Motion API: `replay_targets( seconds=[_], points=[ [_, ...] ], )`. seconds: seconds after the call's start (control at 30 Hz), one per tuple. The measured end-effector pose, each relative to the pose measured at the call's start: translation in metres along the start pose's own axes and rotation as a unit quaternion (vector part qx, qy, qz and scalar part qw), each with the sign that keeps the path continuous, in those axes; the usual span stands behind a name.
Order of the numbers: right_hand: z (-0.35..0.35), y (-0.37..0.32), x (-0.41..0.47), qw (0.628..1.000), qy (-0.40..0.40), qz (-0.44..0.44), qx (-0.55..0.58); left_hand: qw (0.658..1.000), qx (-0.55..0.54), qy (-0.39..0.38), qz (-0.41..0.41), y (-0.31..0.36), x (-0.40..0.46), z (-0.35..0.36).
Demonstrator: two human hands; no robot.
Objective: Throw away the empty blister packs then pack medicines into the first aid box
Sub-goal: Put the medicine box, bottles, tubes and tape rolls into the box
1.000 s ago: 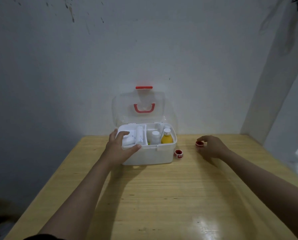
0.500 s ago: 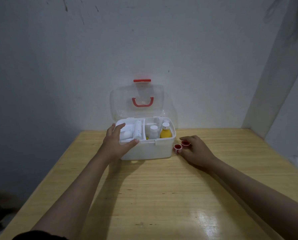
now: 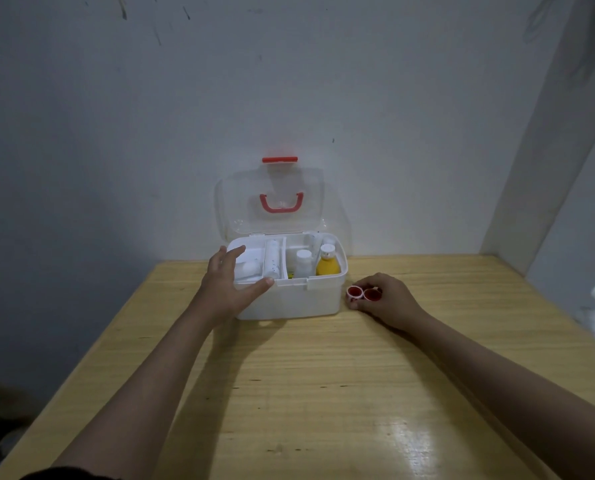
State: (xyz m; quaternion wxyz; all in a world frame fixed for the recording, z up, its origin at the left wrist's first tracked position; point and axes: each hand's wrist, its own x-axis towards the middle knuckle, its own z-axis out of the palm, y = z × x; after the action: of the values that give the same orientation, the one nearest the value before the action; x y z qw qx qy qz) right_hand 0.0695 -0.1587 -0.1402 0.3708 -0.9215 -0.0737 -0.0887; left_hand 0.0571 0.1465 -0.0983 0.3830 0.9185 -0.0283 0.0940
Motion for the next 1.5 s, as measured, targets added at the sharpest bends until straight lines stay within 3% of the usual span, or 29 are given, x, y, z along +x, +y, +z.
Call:
replay_targets(
  seconds=[0.57, 0.97, 1.5],
  points=[
    [-0.015, -0.003, -0.02, 0.997, 0.04, -0.038, 0.045, 1.0, -0.011, 0.002, -0.008, 0.002, -0.001, 0.0],
    [-0.012, -0.001, -0.014, 1.0, -0.002, -0.011, 0.026, 1.0, -0.014, 0.001, -0.012, 0.002, -0.001, 0.001],
    [-0.014, -0.004, -0.008, 0.991, -0.08, 0.005, -0.106, 1.0, -0.015, 0.006, -0.008, 0.0, 0.0, 0.001]
  ],
)
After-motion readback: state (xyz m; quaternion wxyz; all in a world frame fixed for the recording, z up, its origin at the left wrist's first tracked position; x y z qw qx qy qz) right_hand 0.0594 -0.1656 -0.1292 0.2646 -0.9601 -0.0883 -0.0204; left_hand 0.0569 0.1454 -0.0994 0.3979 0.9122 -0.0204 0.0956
